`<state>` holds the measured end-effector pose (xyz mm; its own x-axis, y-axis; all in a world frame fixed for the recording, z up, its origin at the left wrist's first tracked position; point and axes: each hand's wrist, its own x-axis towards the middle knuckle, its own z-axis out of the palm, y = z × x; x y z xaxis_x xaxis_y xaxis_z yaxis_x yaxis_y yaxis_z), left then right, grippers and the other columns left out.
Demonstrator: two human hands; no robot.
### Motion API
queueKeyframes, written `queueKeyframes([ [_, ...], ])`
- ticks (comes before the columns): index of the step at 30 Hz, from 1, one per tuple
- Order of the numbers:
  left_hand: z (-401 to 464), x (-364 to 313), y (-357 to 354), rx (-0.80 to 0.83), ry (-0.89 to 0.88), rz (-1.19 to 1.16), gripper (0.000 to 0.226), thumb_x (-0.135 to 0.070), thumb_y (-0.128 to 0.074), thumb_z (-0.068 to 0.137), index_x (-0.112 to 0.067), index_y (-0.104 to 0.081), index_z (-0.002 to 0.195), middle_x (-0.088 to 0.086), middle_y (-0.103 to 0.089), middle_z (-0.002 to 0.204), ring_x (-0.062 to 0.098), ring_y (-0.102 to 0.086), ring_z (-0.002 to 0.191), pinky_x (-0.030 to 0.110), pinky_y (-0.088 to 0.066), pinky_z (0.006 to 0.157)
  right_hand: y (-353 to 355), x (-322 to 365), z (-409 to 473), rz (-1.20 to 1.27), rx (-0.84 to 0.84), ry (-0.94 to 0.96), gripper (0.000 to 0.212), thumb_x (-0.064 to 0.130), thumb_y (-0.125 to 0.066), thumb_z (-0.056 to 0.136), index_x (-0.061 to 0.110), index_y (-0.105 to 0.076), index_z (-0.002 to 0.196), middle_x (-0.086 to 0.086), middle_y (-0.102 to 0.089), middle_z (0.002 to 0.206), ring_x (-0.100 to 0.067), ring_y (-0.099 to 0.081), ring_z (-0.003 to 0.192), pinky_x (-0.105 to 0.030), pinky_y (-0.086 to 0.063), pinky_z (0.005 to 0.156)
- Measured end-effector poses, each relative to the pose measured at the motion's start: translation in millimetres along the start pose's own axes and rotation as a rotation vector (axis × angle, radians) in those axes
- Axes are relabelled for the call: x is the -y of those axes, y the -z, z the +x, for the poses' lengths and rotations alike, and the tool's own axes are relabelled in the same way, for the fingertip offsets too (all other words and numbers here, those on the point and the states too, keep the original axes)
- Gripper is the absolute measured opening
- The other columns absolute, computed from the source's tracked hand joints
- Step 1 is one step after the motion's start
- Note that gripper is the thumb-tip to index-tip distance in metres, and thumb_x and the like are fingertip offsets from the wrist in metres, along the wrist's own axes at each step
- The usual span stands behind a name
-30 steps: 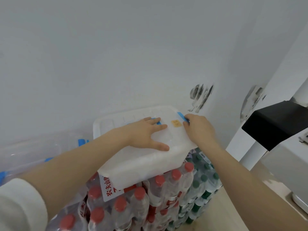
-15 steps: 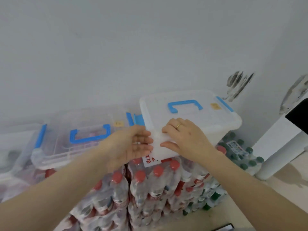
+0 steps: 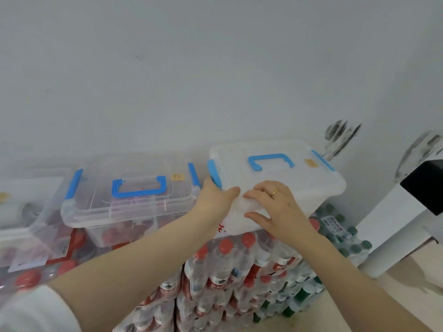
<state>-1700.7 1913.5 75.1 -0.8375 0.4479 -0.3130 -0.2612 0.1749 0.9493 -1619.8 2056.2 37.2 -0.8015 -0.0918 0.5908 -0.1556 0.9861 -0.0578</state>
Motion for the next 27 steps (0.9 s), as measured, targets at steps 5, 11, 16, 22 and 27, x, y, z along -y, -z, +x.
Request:
queueKeyframes([
  [5, 4, -7, -9, -0.118, -0.129, -0.005, 0.035, -0.015, -0.058, 0.087, -0.014, -0.042, 0.119, 0.004, -0.056, 0.106, 0.023, -0.059, 0.092, 0.026, -0.050, 0.063, 7, -25, -16, -0.075, 0.004, -0.113, 0.052, 0.051, -0.050, 0.080, 0.017, -0.049, 0.120, -0.006, -0.056, 0.120, -0.017, -0.041, 0.116, -0.036, -0.017, 0.109],
  [11, 16, -9, -14, -0.155, -0.193, 0.232, 0.034, -0.009, -0.042, 0.090, -0.012, -0.036, 0.123, 0.009, -0.053, 0.108, 0.028, -0.057, 0.092, 0.040, -0.052, 0.075, 7, -46, -29, -0.095, -0.074, -0.325, 0.047, 0.055, -0.047, 0.078, 0.017, -0.054, 0.104, -0.007, -0.062, 0.113, -0.016, -0.040, 0.109, -0.031, -0.021, 0.098],
  [16, 29, -15, -12, -0.106, -0.293, 0.582, 0.039, -0.005, -0.033, 0.094, -0.001, -0.031, 0.133, 0.021, -0.037, 0.137, 0.034, -0.050, 0.109, 0.036, -0.043, 0.086, 1, -47, -23, -0.067, -0.095, -0.301, 0.036, 0.051, -0.046, 0.080, 0.022, -0.043, 0.101, -0.006, -0.061, 0.114, -0.015, -0.040, 0.109, -0.029, -0.020, 0.096],
  [22, 20, -11, 5, 0.096, -0.715, 1.054, 0.056, -0.045, -0.043, 0.091, -0.024, -0.031, 0.142, -0.004, -0.007, 0.156, 0.013, 0.000, 0.144, 0.036, -0.010, 0.115, -3, -57, -12, -0.037, -0.096, -0.301, 0.037, 0.050, -0.047, 0.080, 0.020, -0.044, 0.102, -0.007, -0.060, 0.115, -0.015, -0.039, 0.110, -0.029, -0.018, 0.098],
  [27, 36, -7, 20, 0.091, -0.798, 1.329, 0.056, -0.049, -0.044, 0.089, -0.026, -0.037, 0.139, -0.006, -0.031, 0.149, 0.012, -0.027, 0.137, 0.028, -0.027, 0.107, -14, -58, -1, -0.072, -0.111, -0.281, 0.039, 0.051, -0.047, 0.080, 0.019, -0.043, 0.103, -0.007, -0.060, 0.113, -0.016, -0.041, 0.109, -0.030, -0.021, 0.097],
])
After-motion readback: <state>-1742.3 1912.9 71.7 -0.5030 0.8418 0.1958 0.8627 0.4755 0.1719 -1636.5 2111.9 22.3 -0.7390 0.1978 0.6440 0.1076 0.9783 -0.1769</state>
